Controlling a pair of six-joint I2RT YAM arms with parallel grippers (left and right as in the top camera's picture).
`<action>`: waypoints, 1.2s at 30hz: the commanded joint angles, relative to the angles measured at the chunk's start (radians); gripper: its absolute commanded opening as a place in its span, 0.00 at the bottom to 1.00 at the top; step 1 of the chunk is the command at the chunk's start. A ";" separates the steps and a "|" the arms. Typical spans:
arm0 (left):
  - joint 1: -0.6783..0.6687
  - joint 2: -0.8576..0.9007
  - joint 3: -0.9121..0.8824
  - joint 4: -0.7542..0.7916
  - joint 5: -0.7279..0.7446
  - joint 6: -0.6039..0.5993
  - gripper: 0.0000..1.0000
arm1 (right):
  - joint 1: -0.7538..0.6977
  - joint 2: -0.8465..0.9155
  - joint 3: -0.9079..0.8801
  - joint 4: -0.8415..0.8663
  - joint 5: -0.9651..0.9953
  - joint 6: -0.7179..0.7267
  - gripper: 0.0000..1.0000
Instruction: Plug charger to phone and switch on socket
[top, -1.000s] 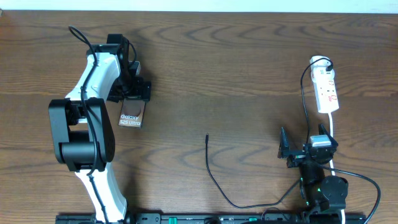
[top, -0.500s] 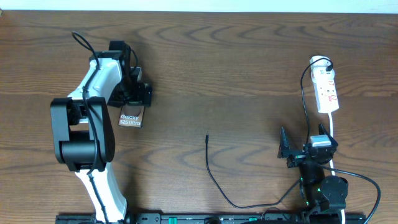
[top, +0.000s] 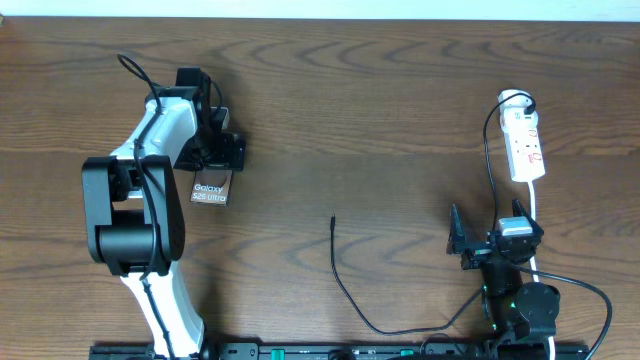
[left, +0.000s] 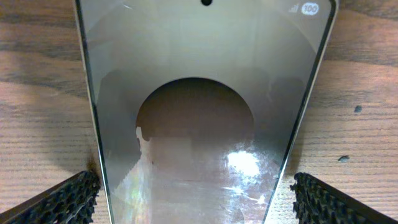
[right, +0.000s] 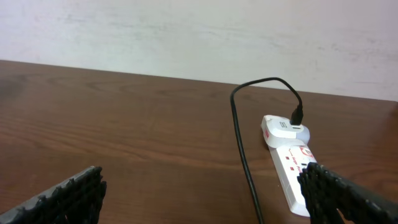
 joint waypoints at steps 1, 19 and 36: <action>0.001 -0.032 -0.008 0.002 0.005 0.053 0.98 | -0.001 -0.006 -0.001 -0.005 0.008 -0.013 0.99; -0.048 -0.032 -0.024 0.032 -0.077 0.063 0.98 | -0.001 -0.006 -0.001 -0.005 0.008 -0.013 0.99; -0.028 -0.032 -0.024 0.027 -0.077 0.082 0.98 | -0.001 -0.006 -0.001 -0.005 0.008 -0.013 0.99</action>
